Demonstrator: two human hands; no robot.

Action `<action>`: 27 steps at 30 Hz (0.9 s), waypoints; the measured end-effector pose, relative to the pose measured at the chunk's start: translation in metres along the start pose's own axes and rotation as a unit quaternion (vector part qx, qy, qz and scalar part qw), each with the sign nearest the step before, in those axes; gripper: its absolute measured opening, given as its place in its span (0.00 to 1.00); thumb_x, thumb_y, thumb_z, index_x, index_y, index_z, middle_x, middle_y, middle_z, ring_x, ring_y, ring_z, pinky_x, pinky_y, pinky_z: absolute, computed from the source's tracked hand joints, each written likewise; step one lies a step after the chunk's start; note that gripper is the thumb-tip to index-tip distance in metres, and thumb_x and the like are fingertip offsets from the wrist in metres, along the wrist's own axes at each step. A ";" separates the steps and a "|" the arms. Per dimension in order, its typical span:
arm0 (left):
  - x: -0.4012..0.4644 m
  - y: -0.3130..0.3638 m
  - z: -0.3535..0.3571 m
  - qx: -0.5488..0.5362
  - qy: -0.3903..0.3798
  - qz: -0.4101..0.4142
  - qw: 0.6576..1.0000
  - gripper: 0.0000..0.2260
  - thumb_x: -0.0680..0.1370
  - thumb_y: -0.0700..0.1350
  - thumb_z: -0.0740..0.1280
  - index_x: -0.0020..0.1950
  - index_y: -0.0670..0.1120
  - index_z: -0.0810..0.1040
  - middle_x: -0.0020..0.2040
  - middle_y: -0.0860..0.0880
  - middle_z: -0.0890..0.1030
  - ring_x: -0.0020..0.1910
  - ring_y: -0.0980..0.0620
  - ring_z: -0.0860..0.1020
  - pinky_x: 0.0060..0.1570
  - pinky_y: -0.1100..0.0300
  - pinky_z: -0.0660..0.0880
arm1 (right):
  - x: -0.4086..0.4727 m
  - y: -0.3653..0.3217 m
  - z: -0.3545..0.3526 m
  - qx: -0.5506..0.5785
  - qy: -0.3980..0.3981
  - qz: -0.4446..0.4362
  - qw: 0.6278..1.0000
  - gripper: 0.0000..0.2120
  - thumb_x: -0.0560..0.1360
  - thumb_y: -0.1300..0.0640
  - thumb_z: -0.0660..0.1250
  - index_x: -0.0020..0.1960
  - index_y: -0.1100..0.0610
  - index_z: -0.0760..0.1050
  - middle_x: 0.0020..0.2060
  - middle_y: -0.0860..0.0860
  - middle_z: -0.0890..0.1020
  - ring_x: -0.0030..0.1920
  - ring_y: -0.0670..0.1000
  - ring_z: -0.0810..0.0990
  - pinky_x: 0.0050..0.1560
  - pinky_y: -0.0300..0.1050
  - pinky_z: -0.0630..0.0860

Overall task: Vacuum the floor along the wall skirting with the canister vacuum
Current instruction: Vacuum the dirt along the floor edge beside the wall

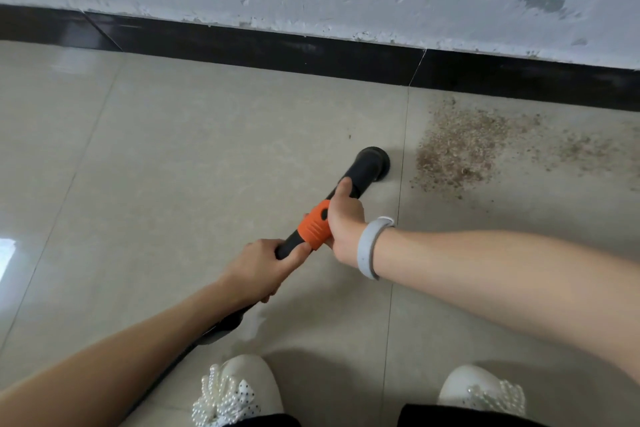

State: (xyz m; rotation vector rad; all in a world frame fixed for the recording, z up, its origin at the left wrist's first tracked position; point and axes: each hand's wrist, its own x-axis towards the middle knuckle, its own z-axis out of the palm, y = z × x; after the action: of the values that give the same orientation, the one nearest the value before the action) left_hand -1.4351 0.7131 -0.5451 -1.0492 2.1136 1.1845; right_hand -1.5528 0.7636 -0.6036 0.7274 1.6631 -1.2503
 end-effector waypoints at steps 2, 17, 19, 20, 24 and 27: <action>0.006 0.010 0.006 0.010 -0.005 0.010 1.000 0.20 0.77 0.60 0.60 0.33 0.47 0.68 0.25 0.49 0.75 0.21 0.51 0.73 0.32 0.60 0.72 | 0.013 -0.005 -0.011 0.011 0.031 -0.010 0.999 0.38 0.73 0.30 0.47 0.64 0.60 0.70 0.56 0.58 0.80 0.56 0.61 0.79 0.62 0.58 0.72; 0.014 -0.001 -0.024 0.011 0.185 -0.029 0.982 0.22 0.77 0.63 0.57 0.41 0.44 0.74 0.34 0.45 0.82 0.33 0.47 0.81 0.40 0.53 0.76 | -0.010 -0.064 0.044 -0.086 -0.079 -0.069 0.991 0.32 0.78 0.35 0.46 0.66 0.60 0.68 0.61 0.56 0.76 0.59 0.59 0.76 0.64 0.57 0.71; 0.008 -0.009 -0.025 -0.010 0.197 -0.040 0.980 0.21 0.77 0.60 0.58 0.40 0.43 0.74 0.33 0.44 0.81 0.31 0.47 0.80 0.37 0.56 0.75 | -0.011 -0.056 0.058 -0.104 -0.092 -0.070 0.988 0.33 0.77 0.34 0.46 0.65 0.60 0.69 0.60 0.56 0.77 0.59 0.59 0.76 0.65 0.56 0.70; 0.005 -0.015 -0.025 -0.023 0.204 -0.047 0.978 0.20 0.77 0.60 0.59 0.40 0.42 0.74 0.33 0.43 0.81 0.30 0.47 0.80 0.36 0.56 0.74 | -0.009 -0.051 0.065 -0.112 -0.105 -0.069 0.986 0.33 0.77 0.34 0.47 0.65 0.60 0.69 0.59 0.56 0.78 0.59 0.59 0.76 0.65 0.56 0.70; -0.007 -0.032 -0.025 -0.063 0.241 -0.071 0.966 0.20 0.78 0.58 0.60 0.38 0.42 0.74 0.31 0.45 0.79 0.28 0.48 0.78 0.33 0.57 0.72 | -0.013 -0.040 0.087 -0.159 -0.170 -0.043 0.972 0.33 0.76 0.33 0.49 0.64 0.59 0.70 0.62 0.57 0.76 0.62 0.60 0.74 0.65 0.59 0.69; -0.010 -0.038 -0.027 -0.069 0.259 -0.076 0.960 0.20 0.78 0.57 0.60 0.38 0.42 0.74 0.29 0.45 0.78 0.27 0.48 0.77 0.31 0.59 0.71 | -0.020 -0.041 0.090 -0.163 -0.204 -0.016 0.965 0.31 0.77 0.34 0.51 0.64 0.59 0.69 0.60 0.57 0.76 0.61 0.60 0.75 0.61 0.59 0.73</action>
State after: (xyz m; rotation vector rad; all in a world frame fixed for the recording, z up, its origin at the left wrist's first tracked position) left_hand -1.4001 0.6817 -0.5428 -1.7078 2.2915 1.0770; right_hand -1.5519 0.6663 -0.5757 0.2230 1.4852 -1.0290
